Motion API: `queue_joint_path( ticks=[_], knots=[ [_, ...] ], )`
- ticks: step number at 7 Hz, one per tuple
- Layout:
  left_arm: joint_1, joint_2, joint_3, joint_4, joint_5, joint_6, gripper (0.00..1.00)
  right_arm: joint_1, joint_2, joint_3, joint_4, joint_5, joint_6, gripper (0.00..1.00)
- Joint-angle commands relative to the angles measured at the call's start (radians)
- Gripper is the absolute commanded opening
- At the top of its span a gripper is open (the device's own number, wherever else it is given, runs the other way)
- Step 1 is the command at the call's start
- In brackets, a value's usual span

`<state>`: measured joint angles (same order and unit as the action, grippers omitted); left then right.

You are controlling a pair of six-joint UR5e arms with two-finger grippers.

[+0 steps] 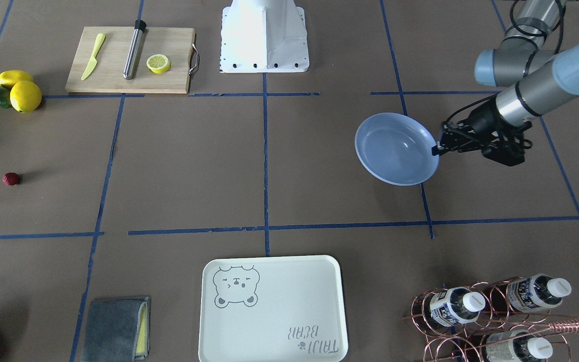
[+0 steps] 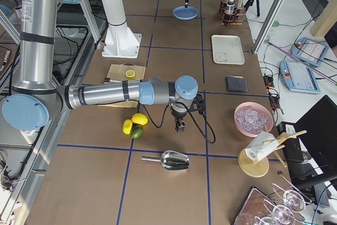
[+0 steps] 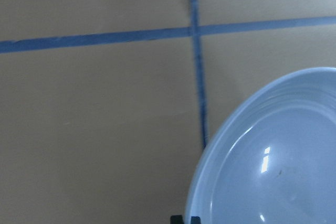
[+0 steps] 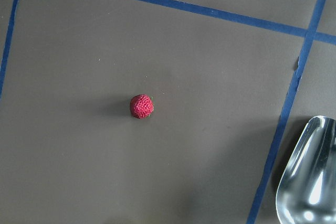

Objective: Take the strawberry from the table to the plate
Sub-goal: 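Grasp the plate rim with the left gripper and slide it toward the table center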

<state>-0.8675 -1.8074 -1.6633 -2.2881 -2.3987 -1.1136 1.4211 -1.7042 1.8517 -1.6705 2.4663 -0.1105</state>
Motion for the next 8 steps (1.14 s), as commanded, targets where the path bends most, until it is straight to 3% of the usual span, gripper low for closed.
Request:
queue_joint_path(
  ticks=[1, 3, 4, 6, 8],
  knots=[
    [0.228, -0.177, 0.007, 0.040, 0.187, -0.312, 0.00, -0.001, 0.002, 0.000, 0.000, 0.003, -0.002, 1.00],
    [0.332, -0.280, 0.017, 0.219, 0.354, -0.341, 0.00, -0.001, 0.002, 0.000, 0.002, 0.017, 0.000, 1.00],
    [0.387, -0.292, 0.023, 0.248, 0.409, -0.341, 0.00, -0.001, 0.002, 0.000, 0.002, 0.020, 0.000, 1.00],
    [0.404, -0.325, 0.077, 0.243, 0.414, -0.338, 0.00, -0.001, 0.002, 0.003, 0.002, 0.020, -0.002, 1.00],
    [0.404, -0.322, 0.067, 0.248, 0.415, -0.336, 0.00, -0.001, 0.002, 0.011, 0.002, 0.020, 0.000, 1.00]
  ],
)
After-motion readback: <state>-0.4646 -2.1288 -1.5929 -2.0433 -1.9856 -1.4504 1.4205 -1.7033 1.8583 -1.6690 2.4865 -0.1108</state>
